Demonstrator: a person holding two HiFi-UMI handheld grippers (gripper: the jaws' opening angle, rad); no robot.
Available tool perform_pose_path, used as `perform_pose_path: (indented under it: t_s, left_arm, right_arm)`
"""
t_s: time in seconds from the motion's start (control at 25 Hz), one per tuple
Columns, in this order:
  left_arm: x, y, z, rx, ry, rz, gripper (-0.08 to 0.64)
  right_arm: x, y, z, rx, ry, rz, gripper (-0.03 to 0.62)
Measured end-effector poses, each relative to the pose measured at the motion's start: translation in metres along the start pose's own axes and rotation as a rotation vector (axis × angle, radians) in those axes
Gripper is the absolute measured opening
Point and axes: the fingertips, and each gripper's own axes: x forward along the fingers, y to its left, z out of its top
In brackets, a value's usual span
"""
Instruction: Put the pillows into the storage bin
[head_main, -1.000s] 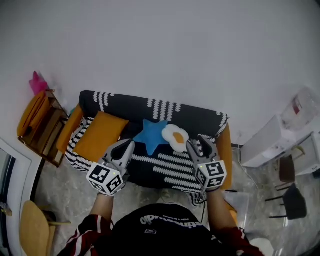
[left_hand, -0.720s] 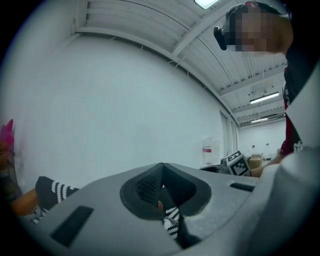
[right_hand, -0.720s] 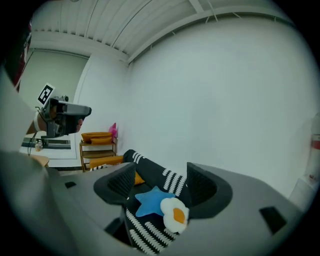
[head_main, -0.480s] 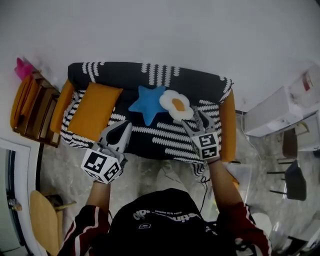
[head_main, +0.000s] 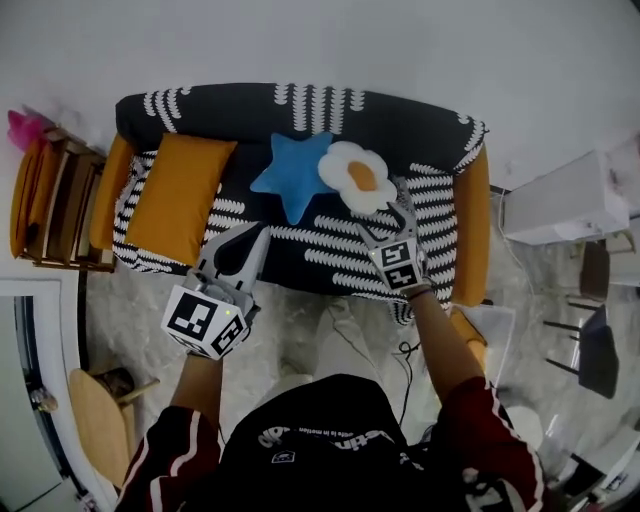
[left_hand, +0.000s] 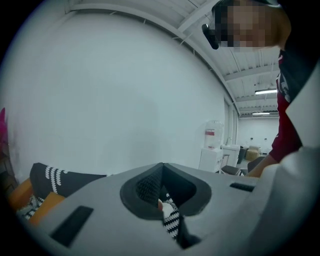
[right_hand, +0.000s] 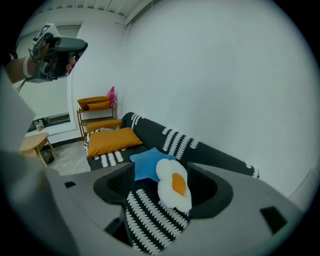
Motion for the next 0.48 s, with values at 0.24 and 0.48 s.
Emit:
perform_pose_path:
  t_s: [0.24,0.48]
  left_arm:
    - [0.044,0.015,-0.036,-0.011,0.072,-0.006,0.002]
    - [0.083,0.034,-0.075,-0.055,0.147,0.002,0.002]
  right_arm:
    - [0.067,-0.008,-0.050,0.005,0.075,0.021,0.322]
    - [0.131,-0.013,-0.096,0.014,0.147,0.049,0.322]
